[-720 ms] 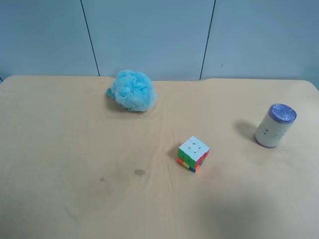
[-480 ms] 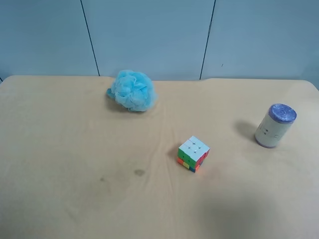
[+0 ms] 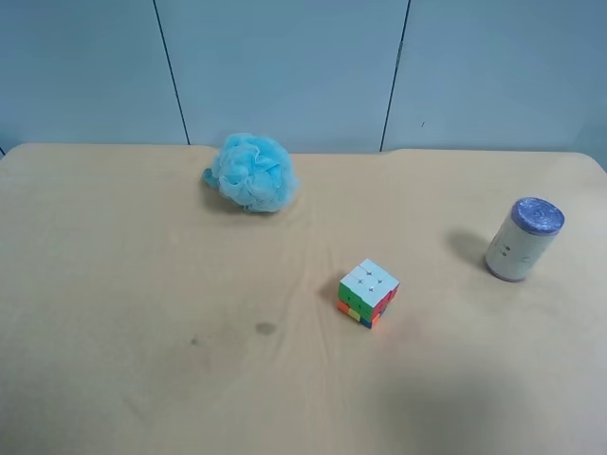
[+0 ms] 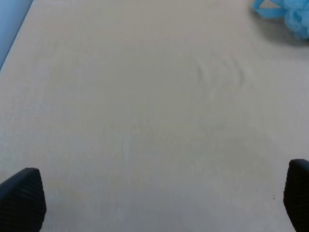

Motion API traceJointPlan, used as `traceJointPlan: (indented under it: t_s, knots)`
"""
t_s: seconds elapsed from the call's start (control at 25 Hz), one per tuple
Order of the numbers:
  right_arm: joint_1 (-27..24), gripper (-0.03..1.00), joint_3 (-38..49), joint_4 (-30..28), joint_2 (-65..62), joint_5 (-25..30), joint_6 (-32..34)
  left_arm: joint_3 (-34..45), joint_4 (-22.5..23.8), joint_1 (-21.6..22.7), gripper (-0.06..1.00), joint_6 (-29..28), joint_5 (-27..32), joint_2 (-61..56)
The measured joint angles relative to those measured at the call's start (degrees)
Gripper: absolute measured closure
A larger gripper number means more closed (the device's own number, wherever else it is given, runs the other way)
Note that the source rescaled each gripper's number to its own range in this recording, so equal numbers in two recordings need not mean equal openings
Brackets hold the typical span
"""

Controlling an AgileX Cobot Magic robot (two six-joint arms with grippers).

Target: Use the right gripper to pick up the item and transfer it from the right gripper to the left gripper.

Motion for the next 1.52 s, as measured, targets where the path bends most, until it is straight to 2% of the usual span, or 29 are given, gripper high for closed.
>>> traceJointPlan:
  t_s: [1.52]
  knots:
    - [0.0,0.02,0.0,2.1,0.0,0.0,1.3,0.0,0.0,0.0,-0.05,0.0,0.0,0.0]
